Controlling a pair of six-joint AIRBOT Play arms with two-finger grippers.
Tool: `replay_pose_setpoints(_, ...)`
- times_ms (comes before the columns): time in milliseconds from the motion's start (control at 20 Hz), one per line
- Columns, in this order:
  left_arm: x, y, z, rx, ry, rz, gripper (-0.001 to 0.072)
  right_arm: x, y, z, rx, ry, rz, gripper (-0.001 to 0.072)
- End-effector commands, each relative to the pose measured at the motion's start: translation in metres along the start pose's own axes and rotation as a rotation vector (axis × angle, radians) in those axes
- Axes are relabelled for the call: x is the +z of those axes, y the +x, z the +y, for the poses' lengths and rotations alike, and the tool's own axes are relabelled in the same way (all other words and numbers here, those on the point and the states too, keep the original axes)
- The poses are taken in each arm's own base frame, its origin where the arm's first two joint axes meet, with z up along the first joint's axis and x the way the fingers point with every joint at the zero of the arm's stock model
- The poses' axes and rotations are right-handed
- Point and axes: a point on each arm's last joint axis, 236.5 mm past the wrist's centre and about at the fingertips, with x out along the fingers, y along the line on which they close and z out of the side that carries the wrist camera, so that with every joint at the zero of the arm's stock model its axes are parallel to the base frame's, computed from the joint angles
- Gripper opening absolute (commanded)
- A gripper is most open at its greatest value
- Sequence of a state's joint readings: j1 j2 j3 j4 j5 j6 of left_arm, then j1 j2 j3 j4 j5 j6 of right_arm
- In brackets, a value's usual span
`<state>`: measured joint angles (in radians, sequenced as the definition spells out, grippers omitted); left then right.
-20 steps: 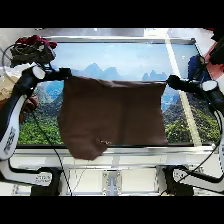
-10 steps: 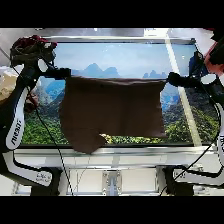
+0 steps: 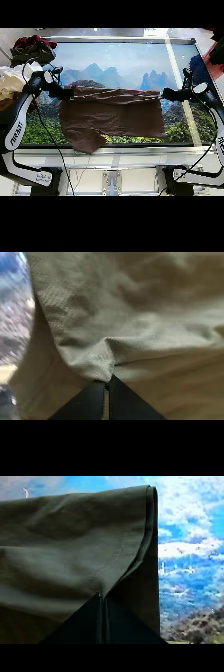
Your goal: Fold the shirts.
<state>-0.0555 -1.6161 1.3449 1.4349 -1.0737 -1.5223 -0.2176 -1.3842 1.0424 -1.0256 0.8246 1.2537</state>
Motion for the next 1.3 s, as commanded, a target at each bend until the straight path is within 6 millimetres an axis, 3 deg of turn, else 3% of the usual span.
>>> replay_pose_setpoints(0, -0.017, 0.014, -0.002, -0.016, -0.017, 0.036, 0.0013, -0.015, 0.011, -0.011, -0.024, 0.024, 0.011, 0.0021)
replay_pose_setpoints(200, -0.018, 0.015, -0.002, -0.016, -0.017, 0.038, 0.0015, -0.029, 0.014, -0.009, -0.011, 0.031, 0.063, 0.0045)
replay_pose_setpoints(250, -0.017, 0.015, -0.002, -0.016, -0.017, 0.034, 0.0016, -0.032, 0.014, -0.008, -0.006, 0.032, 0.076, 0.0108)
replay_pose_setpoints(300, -0.017, 0.014, -0.002, -0.016, -0.017, 0.032, 0.0031, -0.035, 0.013, -0.007, -0.002, 0.041, 0.092, 0.0243)
replay_pose_setpoints(350, -0.017, 0.012, -0.003, -0.017, -0.017, 0.029, 0.014, -0.042, 0.013, -0.006, 0.003, 0.054, 0.119, 0.034)
replay_pose_setpoints(400, -0.015, 0.008, -0.003, -0.018, -0.015, 0.02, 0.0388, -0.05, 0.011, -0.004, 0.01, 0.052, 0.155, 0.0347)
replay_pose_setpoints(450, -0.012, 0.0, -0.004, -0.016, -0.008, 0.002, 0.0582, -0.058, 0.008, -0.001, 0.017, 0.046, 0.19, 0.0347)
replay_pose_setpoints(500, -0.007, -0.012, -0.005, -0.017, -0.004, -0.028, 0.0603, -0.062, 0.002, 0.0, 0.016, 0.031, 0.205, 0.0347)
replay_pose_setpoints(600, 0.01, -0.051, -0.009, -0.015, 0.032, -0.142, 0.0603, -0.047, -0.022, 0.004, -0.008, -0.021, 0.14, 0.0347)
replay_pose_setpoints(700, 0.024, -0.102, -0.013, -0.002, 0.053, -0.275, 0.0604, -0.036, -0.061, 0.001, -0.069, -0.079, 0.075, 0.0347)
replay_pose_setpoints(800, 0.028, -0.151, -0.016, 0.008, 0.07, -0.387, 0.0604, -0.05, -0.103, -0.026, -0.204, -0.078, 0.096, 0.0364)
replay_pose_setpoints(850, 0.027, -0.174, -0.019, 0.007, 0.075, -0.437, 0.0603, -0.063, -0.12, -0.039, -0.254, -0.039, 0.121, 0.0431)
replay_pose_setpoints(900, 0.025, -0.192, -0.021, 0.007, 0.08, -0.474, 0.0603, -0.074, -0.128, -0.044, -0.257, -0.003, 0.125, 0.0436)
replay_pose_setpoints(1000, 0.004, -0.214, -0.024, 0.005, 0.083, -0.491, 0.0603, -0.099, -0.126, -0.048, -0.214, 0.077, 0.119, 0.0453)
replay_pose_setpoints(1050, -0.016, -0.215, -0.024, 0.003, 0.081, -0.47, 0.0602, -0.118, -0.119, -0.047, -0.18, 0.116, 0.141, 0.0453)
replay_pose_setpoints(1150, -0.065, -0.203, -0.018, 0.006, 0.014, -0.436, 0.0602, -0.15, -0.103, -0.037, -0.091, 0.177, 0.192, 0.0454)
replay_pose_setpoints(1250, -0.119, -0.178, -0.002, 0.022, -0.178, -0.418, 0.0602, -0.17, -0.088, -0.023, -0.014, 0.204, 0.225, 0.0457)
